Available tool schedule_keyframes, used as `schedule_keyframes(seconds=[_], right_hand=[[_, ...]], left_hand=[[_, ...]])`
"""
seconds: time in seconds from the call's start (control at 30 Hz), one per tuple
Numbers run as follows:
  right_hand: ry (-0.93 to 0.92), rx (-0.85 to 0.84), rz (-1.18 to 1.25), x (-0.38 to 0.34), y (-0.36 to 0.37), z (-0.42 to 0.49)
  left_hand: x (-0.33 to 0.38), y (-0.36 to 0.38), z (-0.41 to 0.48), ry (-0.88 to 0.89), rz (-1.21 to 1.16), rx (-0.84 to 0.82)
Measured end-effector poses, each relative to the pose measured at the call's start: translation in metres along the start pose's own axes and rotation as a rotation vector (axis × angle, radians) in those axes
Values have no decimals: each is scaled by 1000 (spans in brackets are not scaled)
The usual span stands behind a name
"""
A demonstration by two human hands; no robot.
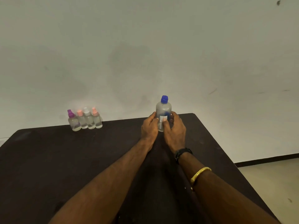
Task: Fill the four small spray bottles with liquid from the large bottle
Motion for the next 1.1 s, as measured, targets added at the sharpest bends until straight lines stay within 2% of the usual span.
schedule_keyframes(seconds=[0.53, 0.9, 1.1], right_hand=[[21, -66, -94, 40, 28, 60], [80, -126, -92, 36, 30, 52], [162, -133, -159, 21, 21, 42]], left_hand=[[-20, 23, 70, 1, 51, -96], [-20, 23, 59, -60, 15, -153], [8, 8, 39, -36, 126, -101]])
Point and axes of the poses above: each hand's wrist, its own z-axis towards the middle knuckle, its own y-axis out of the palm, x = y × z, the point moved 2 cm from there along z, towards the middle knuckle, and after that the axes turned 2 degrees about x, right-handed, at the moved point
